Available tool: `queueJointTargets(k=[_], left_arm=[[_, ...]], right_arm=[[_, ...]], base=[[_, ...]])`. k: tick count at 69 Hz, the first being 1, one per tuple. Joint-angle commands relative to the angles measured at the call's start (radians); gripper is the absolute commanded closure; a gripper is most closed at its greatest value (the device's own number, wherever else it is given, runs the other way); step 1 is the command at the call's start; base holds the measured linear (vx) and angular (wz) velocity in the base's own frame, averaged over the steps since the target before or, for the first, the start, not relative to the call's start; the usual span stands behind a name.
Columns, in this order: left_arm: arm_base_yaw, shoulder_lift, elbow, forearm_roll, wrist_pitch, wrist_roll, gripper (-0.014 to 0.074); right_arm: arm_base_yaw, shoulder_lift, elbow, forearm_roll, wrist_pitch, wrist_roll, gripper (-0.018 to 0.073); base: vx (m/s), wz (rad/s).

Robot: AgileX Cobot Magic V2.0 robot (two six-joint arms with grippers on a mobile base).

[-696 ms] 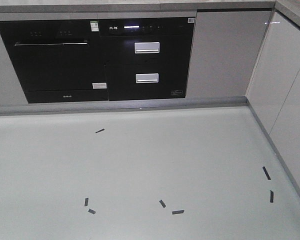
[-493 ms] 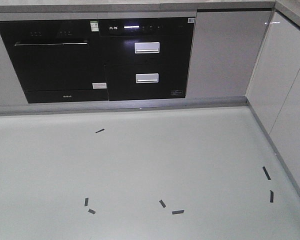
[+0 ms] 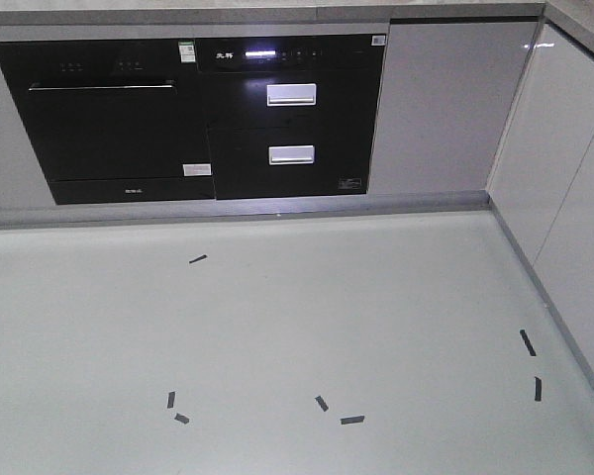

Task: Transfer vegetables to tray and serve
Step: 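Drive the base toward the counter with the pot, tray and plate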

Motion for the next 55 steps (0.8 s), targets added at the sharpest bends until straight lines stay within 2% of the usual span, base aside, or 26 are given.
queueJointTargets(k=[1,55], left_arm=[[-0.004,-0.014,0.027,-0.003,-0.076,-0.008,0.0602],[-0.004,-0.014,0.027,-0.003,-0.076,-0.008,0.0602]], right_arm=[[0.000,-0.009,0.016,-0.010,-0.073,-0.009,0.0565],[0.000,-0.009,0.016,-0.010,-0.073,-0.009,0.0565]], base=[[0.00,0.00],[0.03,0.01]])
